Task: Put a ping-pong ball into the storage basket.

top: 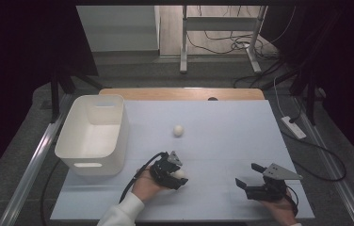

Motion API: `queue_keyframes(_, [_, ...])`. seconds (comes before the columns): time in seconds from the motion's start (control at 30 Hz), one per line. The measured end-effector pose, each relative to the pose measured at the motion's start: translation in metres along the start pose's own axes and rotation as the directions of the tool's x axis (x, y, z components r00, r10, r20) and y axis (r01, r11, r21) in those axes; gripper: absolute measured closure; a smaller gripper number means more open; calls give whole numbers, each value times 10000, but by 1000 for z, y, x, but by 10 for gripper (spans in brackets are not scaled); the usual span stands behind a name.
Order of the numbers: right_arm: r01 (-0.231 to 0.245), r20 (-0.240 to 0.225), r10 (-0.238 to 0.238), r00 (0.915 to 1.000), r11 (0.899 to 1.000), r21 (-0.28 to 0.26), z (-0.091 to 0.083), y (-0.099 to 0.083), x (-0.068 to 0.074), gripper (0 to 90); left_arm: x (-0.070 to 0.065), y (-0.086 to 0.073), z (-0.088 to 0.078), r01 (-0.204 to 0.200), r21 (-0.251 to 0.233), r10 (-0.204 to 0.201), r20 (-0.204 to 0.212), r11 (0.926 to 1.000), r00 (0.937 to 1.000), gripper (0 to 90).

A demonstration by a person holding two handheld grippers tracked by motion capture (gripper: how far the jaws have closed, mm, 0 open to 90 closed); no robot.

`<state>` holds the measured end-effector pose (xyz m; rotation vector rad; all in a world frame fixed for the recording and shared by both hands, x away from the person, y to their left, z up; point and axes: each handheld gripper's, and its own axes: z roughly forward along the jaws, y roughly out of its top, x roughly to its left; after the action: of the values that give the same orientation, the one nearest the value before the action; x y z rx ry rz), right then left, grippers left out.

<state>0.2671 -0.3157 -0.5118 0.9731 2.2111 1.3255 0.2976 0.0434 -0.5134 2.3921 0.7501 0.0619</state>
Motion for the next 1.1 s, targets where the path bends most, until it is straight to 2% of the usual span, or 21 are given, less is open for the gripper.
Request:
queue_keyframes(0.07, [-2,4,2,10000,10000,-5,0,0,0,116,0,0,1,-38,82,38,50,10000,10000,497])
queue_keyframes(0.27, [50,31,-50,10000,10000,-12,-1,0,0,116,0,0,-3,-167,67,167,-21,9998,9999,510])
queue_keyframes(0.37, [41,56,-40,10000,10000,-26,-1,0,0,117,1,0,-8,-39,-241,39,7,9997,10000,511])
queue_keyframes(0.43, [27,35,-27,10000,10000,-46,-1,0,-1,117,2,0,-14,142,-587,-123,337,9982,9994,512])
queue_keyframes(0.47, [42,54,-41,10000,10000,-29,-1,0,-1,117,2,1,-16,220,-753,-195,333,9969,9993,512])
queue_keyframes(0.53, [61,47,-61,10000,10000,-31,-1,0,0,117,1,3,-22,144,-950,-132,136,9954,9998,512])
queue_keyframes(0.8, [49,33,-49,10000,10000,-57,-1,0,-1,117,0,3,-33,111,-1473,-131,-128,9890,9998,512])
queue_keyframes(1.07, [67,31,-67,10000,10000,-18,-2,0,0,117,0,1,-39,56,-1770,-96,-213,9842,9997,512])
queue_keyframes(1.1, [47,26,-47,10000,10000,-40,-2,0,0,117,0,0,-42,95,-1892,-139,-219,9819,9997,512])
